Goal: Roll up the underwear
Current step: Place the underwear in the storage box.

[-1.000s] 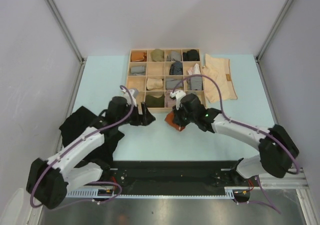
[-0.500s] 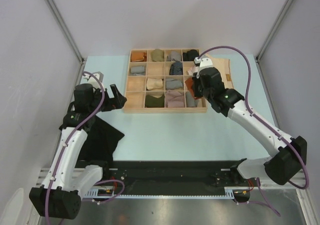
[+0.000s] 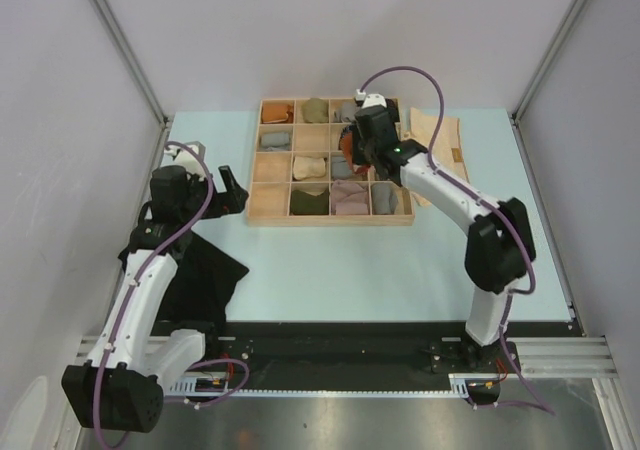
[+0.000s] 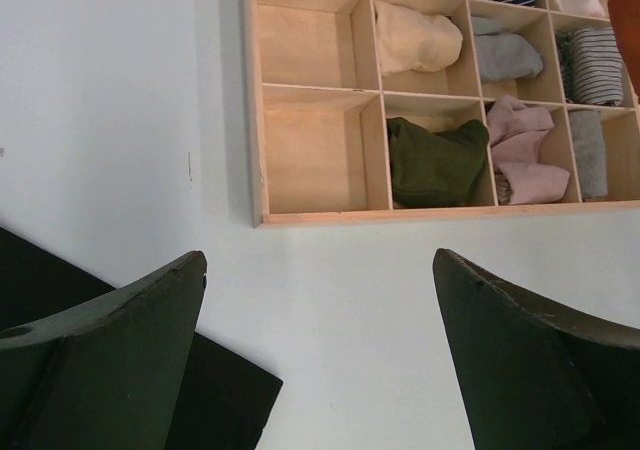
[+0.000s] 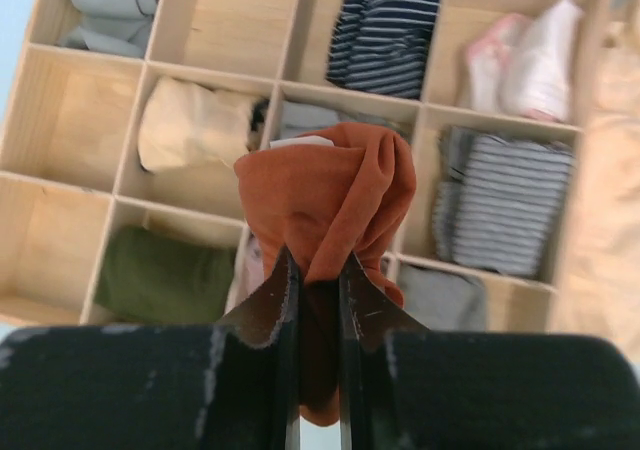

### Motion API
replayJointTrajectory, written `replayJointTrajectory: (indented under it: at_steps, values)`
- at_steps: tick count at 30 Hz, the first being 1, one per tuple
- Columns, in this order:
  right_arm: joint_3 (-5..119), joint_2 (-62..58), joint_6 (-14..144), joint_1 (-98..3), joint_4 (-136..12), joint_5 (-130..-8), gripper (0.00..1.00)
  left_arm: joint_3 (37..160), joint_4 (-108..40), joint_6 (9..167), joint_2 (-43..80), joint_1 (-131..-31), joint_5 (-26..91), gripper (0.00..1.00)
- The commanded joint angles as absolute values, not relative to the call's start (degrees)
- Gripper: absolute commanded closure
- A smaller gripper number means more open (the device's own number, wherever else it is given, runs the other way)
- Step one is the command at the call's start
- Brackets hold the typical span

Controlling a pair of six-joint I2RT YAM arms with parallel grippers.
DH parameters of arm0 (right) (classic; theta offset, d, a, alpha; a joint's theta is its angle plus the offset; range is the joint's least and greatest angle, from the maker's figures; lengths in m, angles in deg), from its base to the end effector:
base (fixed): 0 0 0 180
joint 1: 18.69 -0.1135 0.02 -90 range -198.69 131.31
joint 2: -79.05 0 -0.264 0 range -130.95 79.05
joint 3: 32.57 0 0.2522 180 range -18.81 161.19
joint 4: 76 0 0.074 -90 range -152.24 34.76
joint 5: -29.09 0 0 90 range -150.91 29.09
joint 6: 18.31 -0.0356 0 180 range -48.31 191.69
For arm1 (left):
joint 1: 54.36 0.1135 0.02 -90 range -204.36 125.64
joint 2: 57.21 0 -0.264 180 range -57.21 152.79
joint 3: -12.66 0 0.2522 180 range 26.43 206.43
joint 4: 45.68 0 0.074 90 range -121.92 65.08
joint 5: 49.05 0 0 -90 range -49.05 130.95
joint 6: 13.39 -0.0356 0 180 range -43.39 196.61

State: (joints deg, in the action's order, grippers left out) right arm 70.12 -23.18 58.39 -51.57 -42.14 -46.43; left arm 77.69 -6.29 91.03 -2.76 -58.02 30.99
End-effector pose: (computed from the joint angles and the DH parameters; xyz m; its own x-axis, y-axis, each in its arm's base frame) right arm 0.3564 0.2198 0.3138 -0.5305 -0.0777 -0.8441 -0.2346 0.9704 0.0581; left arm 0.2092 -0.0195 0.3220 -0.5191 -0.2126 -0.8279 0.0876 0.9502 -0.2989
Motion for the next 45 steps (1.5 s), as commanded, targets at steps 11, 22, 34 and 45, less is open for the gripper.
replayJointTrajectory:
  at_steps: [11,22,34,45]
  values:
    - [96.50,-49.52,31.64,-65.35,-43.44,-45.97,1.00,75.65,-8.37,91.11,-2.10,-57.52,36.20,0.00]
    - [99.84,-56.11,23.09,-70.19,-38.70,-38.52,1.00,74.68,-8.28,92.43,-4.39,-57.52,33.66,0.00]
    - [106.87,-62.71,21.24,-72.65,-30.34,-30.07,1.00,73.97,-8.81,93.13,-6.24,-57.61,31.63,0.00]
    - [107.84,-66.49,19.48,-73.71,-26.73,-27.68,1.00,73.27,-9.24,93.75,-7.82,-57.61,30.31,0.00]
